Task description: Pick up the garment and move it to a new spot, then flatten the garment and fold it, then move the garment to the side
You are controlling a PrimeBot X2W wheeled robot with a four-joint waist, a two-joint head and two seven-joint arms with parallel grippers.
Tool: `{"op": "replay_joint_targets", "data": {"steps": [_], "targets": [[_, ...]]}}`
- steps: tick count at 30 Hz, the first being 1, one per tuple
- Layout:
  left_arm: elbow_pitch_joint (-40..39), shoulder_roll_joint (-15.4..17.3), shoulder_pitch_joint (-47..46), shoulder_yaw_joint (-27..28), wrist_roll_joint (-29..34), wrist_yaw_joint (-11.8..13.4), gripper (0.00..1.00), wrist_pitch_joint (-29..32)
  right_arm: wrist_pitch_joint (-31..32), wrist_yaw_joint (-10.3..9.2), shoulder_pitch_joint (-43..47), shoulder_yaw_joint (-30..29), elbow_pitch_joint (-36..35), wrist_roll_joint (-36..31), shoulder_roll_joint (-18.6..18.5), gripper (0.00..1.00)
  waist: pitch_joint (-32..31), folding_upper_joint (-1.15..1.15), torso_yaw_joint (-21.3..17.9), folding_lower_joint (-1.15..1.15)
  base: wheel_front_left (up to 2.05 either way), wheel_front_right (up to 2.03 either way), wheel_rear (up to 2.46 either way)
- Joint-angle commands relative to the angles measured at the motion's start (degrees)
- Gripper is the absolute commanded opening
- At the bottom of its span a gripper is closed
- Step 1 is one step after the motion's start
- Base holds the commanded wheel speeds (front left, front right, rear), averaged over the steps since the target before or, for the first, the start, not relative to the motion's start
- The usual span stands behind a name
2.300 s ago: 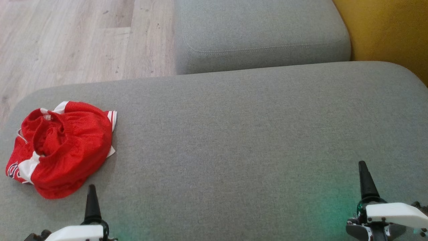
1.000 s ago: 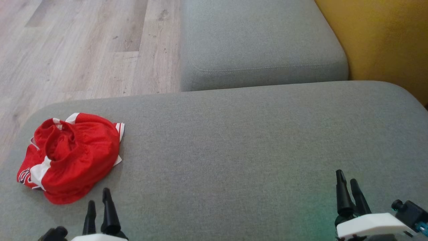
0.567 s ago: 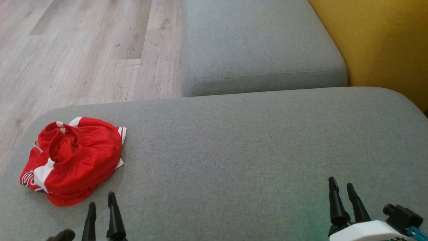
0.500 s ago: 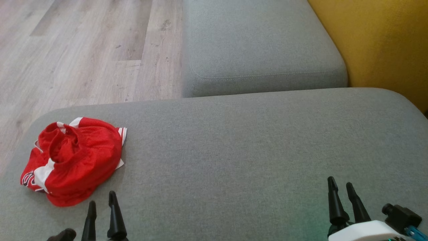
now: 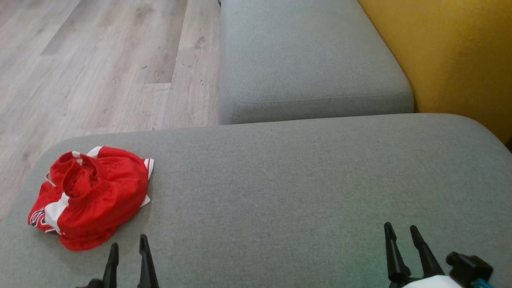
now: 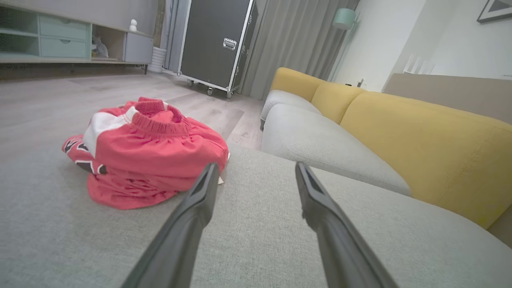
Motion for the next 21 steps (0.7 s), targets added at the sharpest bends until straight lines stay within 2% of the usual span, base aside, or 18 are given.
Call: {"op": "replay_joint_targets", "data": {"steps": [1,21], "targets": [[-2.5,0.3,-1.9,0.9,2.8,0.7,1.0,-1.1,-1.3,-0.03,-1.9,1.6,-2.2,-2.6,-0.5,1.0,-0.3,0.0,0.1,0.0,0.0,0.0,0.0],[-3.4,0.4,0.2,-0.5,17.2,2.0,1.0,-4.3,-4.5,-0.04,0.0,2.7,-1.0,-16.1,-0.6,1.0,-2.0,0.0,0.8,0.0,0.0,0.0,0.0]]}}
